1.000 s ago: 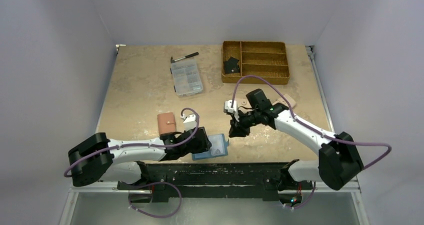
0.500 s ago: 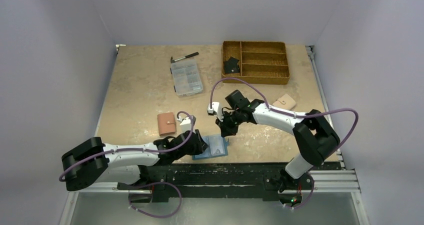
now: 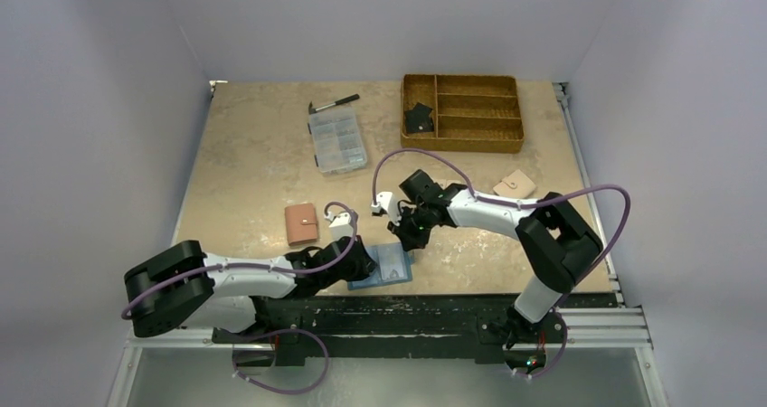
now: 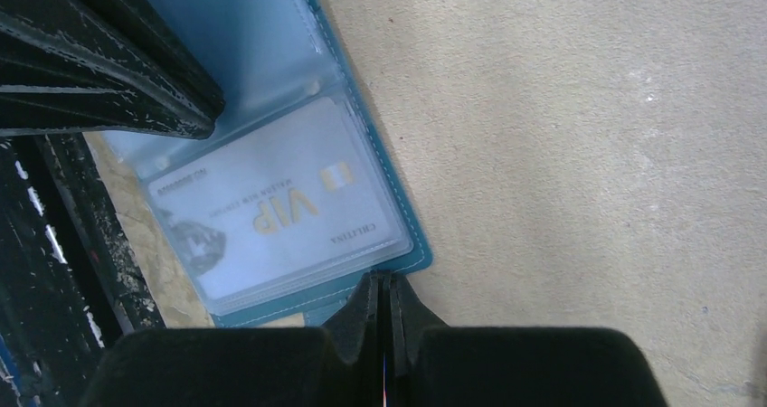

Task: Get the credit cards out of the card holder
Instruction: Pick up the card holder from the center of the board.

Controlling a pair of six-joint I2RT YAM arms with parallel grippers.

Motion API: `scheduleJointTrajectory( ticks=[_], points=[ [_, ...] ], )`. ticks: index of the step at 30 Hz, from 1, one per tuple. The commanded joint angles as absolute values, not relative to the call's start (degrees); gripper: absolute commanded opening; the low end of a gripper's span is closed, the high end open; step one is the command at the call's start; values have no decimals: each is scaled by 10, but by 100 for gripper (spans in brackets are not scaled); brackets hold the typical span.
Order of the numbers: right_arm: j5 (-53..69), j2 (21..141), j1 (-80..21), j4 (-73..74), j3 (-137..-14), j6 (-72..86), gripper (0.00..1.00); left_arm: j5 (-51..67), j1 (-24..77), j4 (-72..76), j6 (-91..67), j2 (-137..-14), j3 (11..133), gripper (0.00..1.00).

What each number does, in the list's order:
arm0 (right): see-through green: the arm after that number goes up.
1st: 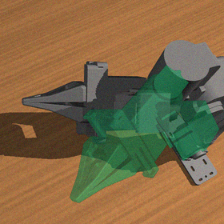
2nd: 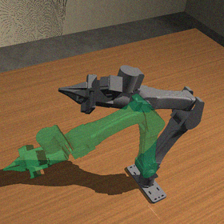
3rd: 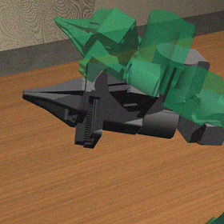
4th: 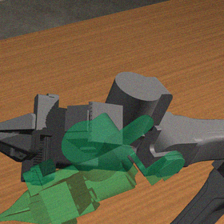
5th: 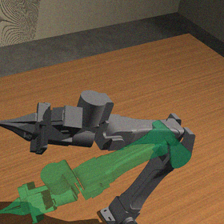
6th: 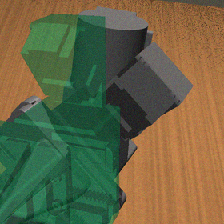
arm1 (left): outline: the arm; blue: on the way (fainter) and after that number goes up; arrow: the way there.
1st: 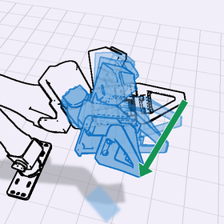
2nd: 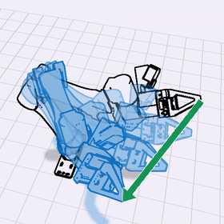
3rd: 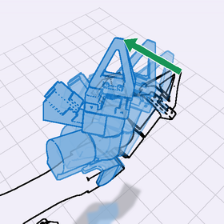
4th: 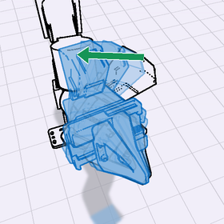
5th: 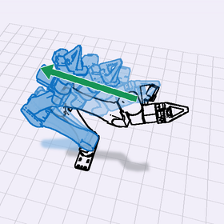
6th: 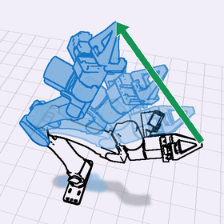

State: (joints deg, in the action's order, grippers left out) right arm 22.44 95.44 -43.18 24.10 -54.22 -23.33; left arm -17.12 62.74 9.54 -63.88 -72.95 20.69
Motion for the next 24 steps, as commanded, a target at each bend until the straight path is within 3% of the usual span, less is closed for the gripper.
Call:
scheduleJointTrajectory(
  ticks=[1, 24],
  points=[
    [204, 963, -446, 228, -553, -227, 1, -169, 625, 123, -642, -742, 205, 5],
    [302, 963, -466, 253, -577, -218, 8, -137, 625, 186, -644, -787, 202, 5]
  ],
)
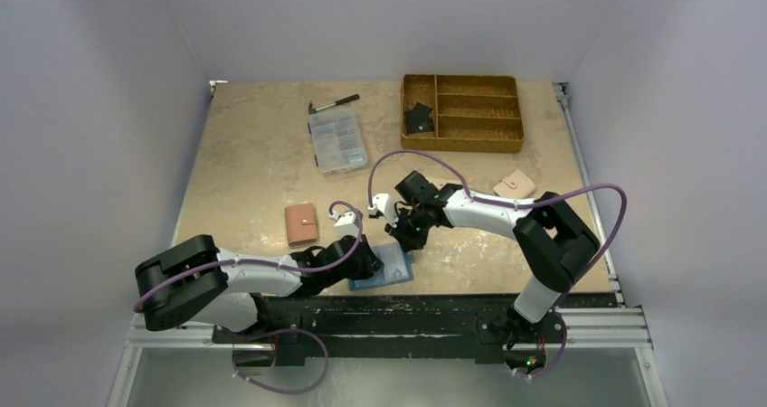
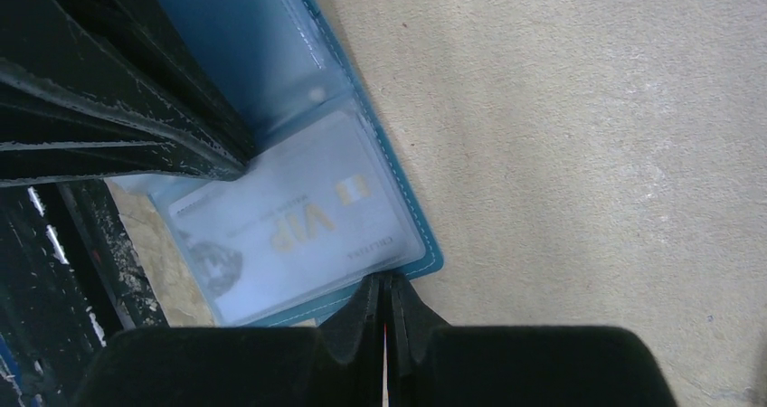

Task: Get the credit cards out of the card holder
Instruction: Pick up the card holder from the center of the board.

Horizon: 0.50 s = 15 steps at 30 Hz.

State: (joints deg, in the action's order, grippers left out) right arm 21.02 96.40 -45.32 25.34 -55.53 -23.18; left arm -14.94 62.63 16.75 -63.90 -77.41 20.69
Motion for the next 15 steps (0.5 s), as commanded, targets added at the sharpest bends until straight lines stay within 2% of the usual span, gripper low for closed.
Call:
scheduleJointTrajectory(
  ticks=[1, 15],
  points=[
    [309, 963, -466, 255, -578, -217, 8, -137, 625, 186, -644, -786, 202, 5],
    [371, 968, -464, 270, -587, -214, 9, -97, 624, 249, -628, -784, 194, 27]
  ],
)
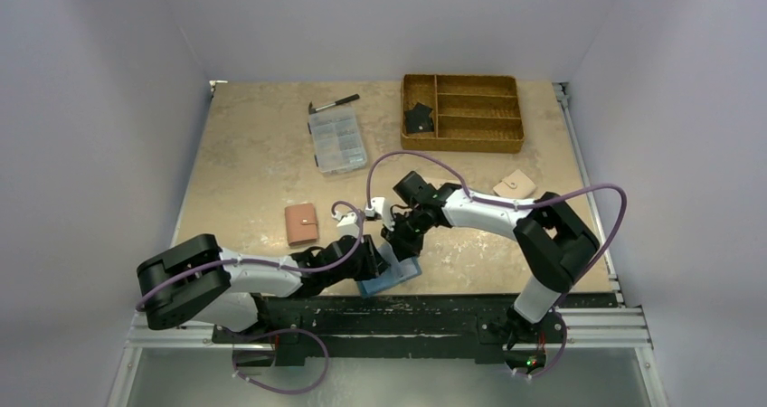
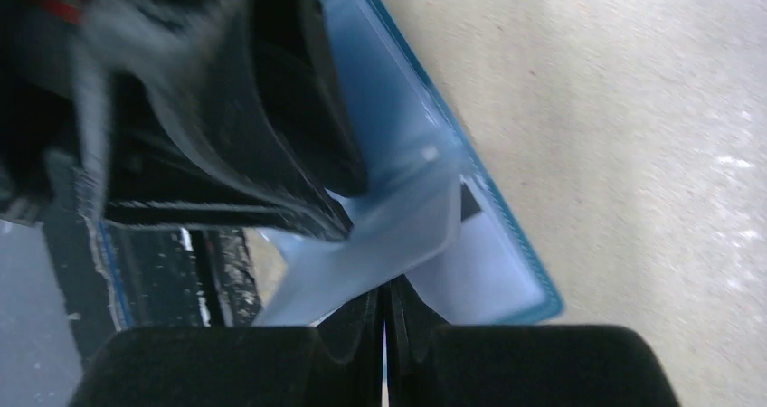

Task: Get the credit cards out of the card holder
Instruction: Pick up the card holder from the center of the board.

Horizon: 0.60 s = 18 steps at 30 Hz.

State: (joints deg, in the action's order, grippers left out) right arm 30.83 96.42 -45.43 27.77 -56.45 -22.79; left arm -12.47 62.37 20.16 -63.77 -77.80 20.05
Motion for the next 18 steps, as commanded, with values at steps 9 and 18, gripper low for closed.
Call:
scheduleJointTrajectory(
  ticks=[9, 18],
  points=[
    [391, 974, -460, 271, -588, -205, 9, -81, 624, 279, -622, -765, 178, 50],
    [414, 987, -459, 269, -589, -190, 9, -86, 621, 309, -637, -678, 122, 59]
  ],
)
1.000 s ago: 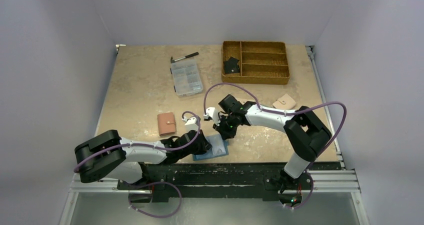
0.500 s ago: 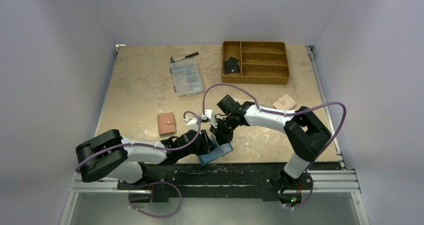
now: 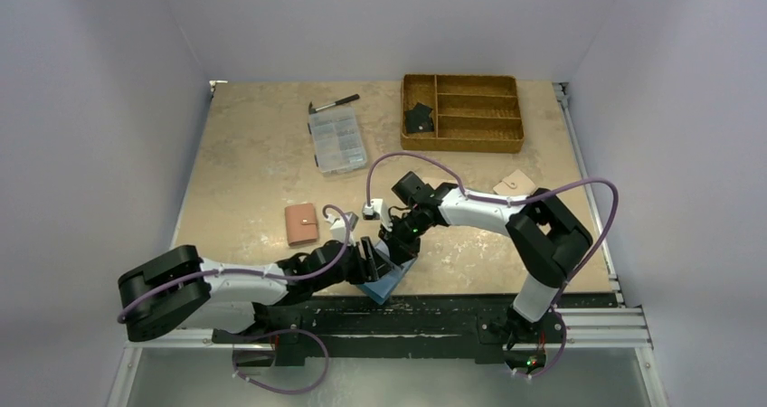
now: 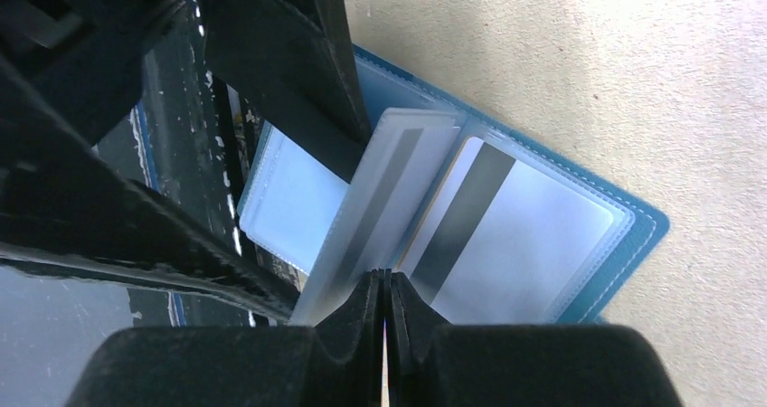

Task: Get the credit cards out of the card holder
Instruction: Pick up the card holder from the center of the board.

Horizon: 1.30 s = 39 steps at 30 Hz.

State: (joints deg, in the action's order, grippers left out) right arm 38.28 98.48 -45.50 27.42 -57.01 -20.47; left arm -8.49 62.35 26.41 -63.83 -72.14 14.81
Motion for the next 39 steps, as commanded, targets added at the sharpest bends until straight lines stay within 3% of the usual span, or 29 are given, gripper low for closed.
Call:
scheduleJointTrajectory(
  ticks=[1, 7, 20, 23, 35, 39],
  points=[
    [417, 989, -459, 269, -589, -189, 10, -88, 620, 315, -641, -669, 115, 61],
    [440, 999, -459, 277, -590, -180, 10, -96, 618, 338, -666, -646, 90, 75],
    [455, 1005, -459, 278, -590, -172, 10, -121, 617, 418, -747, -675, 52, 73],
    [451, 1005, -459, 279, -591, -172, 10, -128, 617, 408, -755, -671, 49, 64],
    [436, 980, -432, 291, -598, -193, 14, -147, 609, 271, -715, -632, 82, 3],
    [450, 973, -417, 302, -602, -210, 17, -142, 600, 236, -663, -636, 108, 0]
  ],
)
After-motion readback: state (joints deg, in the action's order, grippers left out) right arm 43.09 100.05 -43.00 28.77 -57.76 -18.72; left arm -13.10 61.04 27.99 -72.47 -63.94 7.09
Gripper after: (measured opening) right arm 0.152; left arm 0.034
